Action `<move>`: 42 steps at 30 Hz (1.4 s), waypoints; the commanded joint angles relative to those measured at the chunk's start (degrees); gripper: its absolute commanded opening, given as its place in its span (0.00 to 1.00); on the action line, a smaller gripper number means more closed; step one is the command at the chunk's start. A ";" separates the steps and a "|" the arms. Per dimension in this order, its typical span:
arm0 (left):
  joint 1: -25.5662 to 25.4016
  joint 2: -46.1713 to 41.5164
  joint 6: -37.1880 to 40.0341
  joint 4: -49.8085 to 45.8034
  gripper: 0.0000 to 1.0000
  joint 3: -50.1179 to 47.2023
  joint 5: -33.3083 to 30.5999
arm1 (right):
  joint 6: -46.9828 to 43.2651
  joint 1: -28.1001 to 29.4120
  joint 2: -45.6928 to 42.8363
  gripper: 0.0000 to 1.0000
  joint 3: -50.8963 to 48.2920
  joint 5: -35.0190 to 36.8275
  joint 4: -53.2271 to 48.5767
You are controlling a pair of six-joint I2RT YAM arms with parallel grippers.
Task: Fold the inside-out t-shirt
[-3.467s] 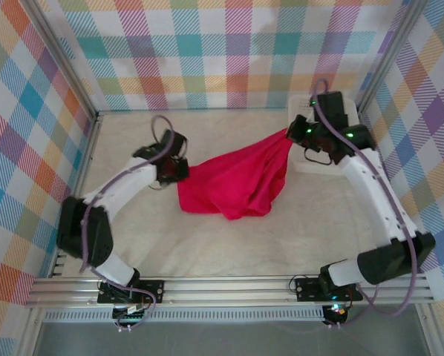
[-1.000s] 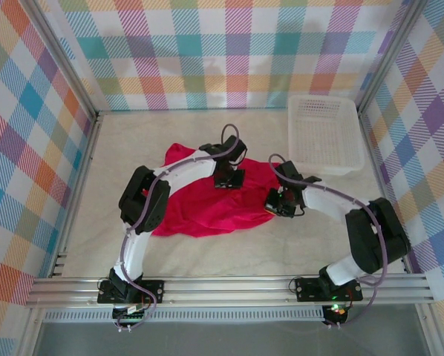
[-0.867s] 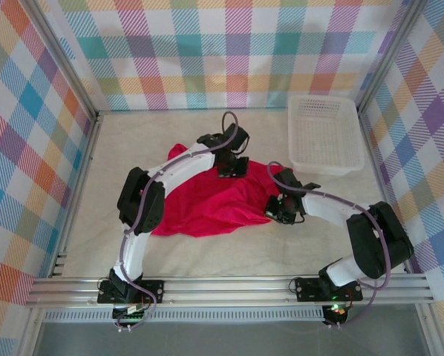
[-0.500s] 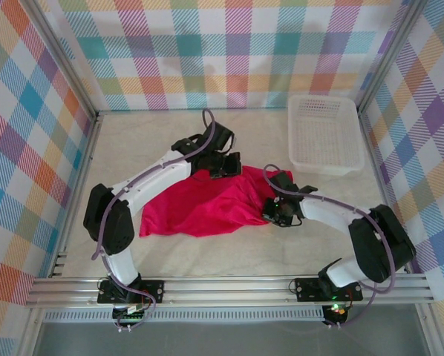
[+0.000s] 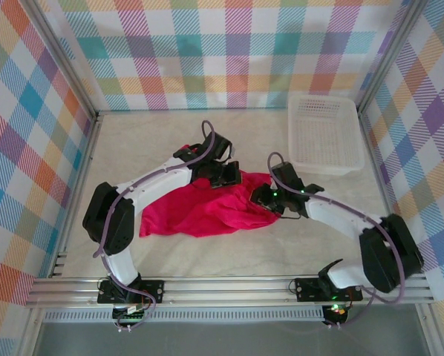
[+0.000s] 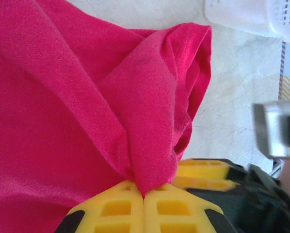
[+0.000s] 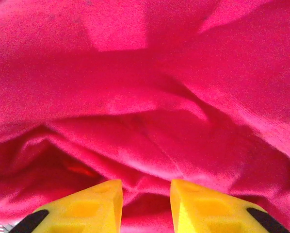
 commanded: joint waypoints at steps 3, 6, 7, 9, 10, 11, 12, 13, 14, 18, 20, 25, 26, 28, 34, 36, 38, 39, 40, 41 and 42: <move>0.73 -0.77 -0.60 0.61 0.00 0.21 1.05 | 2.60 0.93 7.27 0.39 4.95 -3.05 6.66; 1.03 -0.93 -0.60 0.43 0.00 0.11 0.81 | 4.12 1.19 10.40 0.39 6.79 -3.14 7.79; 1.28 -0.98 -0.59 0.43 0.00 0.11 0.91 | 4.74 1.18 11.08 0.34 7.16 -3.09 7.89; 1.92 -1.06 -0.64 0.45 0.00 0.02 1.42 | 5.35 1.19 11.19 0.15 8.04 -2.11 6.41; 2.41 -1.22 -0.53 0.35 0.00 0.02 1.66 | 4.94 1.19 10.72 0.03 8.93 -1.03 4.01; 2.92 -1.28 -0.58 0.27 0.00 0.02 1.75 | 4.31 1.19 9.85 0.00 9.86 0.01 1.52; 3.53 -1.44 -0.51 0.10 0.00 0.02 1.76 | 3.43 1.18 8.31 0.00 10.57 1.18 -0.89; 4.24 -1.58 -0.28 -0.07 0.00 -0.09 1.68 | 2.68 1.19 6.38 0.00 11.14 2.10 -3.16; 5.03 -1.59 -0.04 -0.18 0.00 -0.14 1.52 | 1.71 1.19 4.29 0.00 11.77 2.90 -5.26; 7.76 -0.56 0.32 -0.02 0.11 -0.83 1.41 | -0.73 1.16 -3.33 0.00 13.58 3.91 -11.78; 8.60 0.48 0.67 -0.09 0.11 -1.11 1.29 | -1.22 1.19 -6.71 0.00 14.07 4.15 -13.75; 9.34 3.54 1.07 0.10 0.10 -1.82 1.23 | -2.13 1.10 -14.50 0.00 14.74 3.74 -16.46; 9.34 4.04 1.19 0.22 0.10 -1.91 1.23 | -2.41 1.12 -15.63 0.00 14.79 4.14 -17.02; 9.34 5.06 1.32 0.08 0.08 -1.95 1.19 | -3.20 0.64 -17.46 0.00 14.72 6.11 -18.46; 8.85 4.39 -0.03 2.31 0.04 -3.53 3.07 | -3.98 -3.84 -13.89 0.00 9.00 8.31 -16.26; 8.29 3.39 -0.38 2.87 0.03 -3.93 3.01 | -4.02 -3.89 -9.77 0.00 8.16 6.37 -13.84; 7.70 2.91 -0.34 2.50 0.02 -3.76 2.90 | -4.20 -3.00 -6.84 0.01 7.92 2.10 -10.31; 7.51 2.81 -0.17 2.29 0.02 -3.65 2.86 | -4.58 -1.76 -5.76 0.10 8.66 2.11 -9.78; 7.34 2.71 -0.14 2.12 0.02 -3.53 2.90 | -5.34 -0.20 -4.80 0.17 9.76 3.04 -9.82; 7.24 2.68 -0.14 2.04 0.02 -3.58 2.90 | -5.90 1.00 -4.00 0.23 10.79 3.94 -10.11; 7.15 2.55 -0.10 2.05 0.02 -3.67 2.77 | -6.15 2.12 -2.79 0.30 11.97 4.55 -10.36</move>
